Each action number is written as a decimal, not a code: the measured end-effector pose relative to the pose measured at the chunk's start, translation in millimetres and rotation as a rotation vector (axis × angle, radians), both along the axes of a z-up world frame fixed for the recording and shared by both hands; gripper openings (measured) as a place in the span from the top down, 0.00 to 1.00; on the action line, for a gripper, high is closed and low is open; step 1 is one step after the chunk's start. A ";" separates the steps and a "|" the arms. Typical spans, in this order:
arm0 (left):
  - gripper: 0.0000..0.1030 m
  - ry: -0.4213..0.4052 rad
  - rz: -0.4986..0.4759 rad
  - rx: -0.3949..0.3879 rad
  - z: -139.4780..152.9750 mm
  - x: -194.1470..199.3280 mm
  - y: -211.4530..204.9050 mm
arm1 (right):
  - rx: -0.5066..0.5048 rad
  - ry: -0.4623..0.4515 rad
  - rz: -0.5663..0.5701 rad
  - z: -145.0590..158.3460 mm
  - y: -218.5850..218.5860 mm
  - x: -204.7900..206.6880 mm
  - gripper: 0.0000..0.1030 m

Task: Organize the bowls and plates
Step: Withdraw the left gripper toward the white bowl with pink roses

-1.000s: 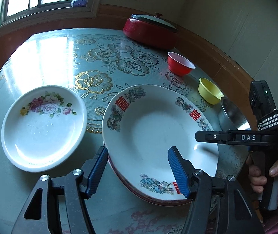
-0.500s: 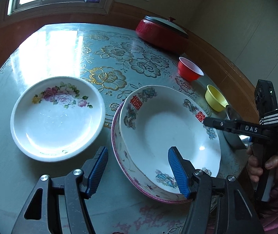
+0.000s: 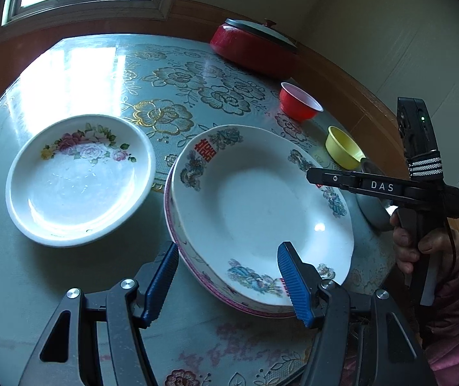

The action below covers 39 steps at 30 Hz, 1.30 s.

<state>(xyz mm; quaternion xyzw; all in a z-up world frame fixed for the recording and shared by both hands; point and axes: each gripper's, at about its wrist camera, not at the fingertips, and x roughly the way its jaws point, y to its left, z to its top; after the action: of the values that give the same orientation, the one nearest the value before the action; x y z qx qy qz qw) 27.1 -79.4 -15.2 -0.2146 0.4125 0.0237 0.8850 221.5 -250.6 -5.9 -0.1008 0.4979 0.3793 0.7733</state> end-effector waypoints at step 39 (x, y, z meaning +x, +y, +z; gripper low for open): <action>0.33 0.063 0.243 -0.030 -10.3 -38.1 32.4 | 0.268 0.146 0.211 23.2 38.5 -43.5 0.60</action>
<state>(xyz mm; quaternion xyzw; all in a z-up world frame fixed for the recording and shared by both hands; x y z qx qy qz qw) -11.0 -47.0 -25.6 -0.2752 0.4116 0.1312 0.8589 178.1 -212.0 17.4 -0.0206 0.4843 0.5278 0.6975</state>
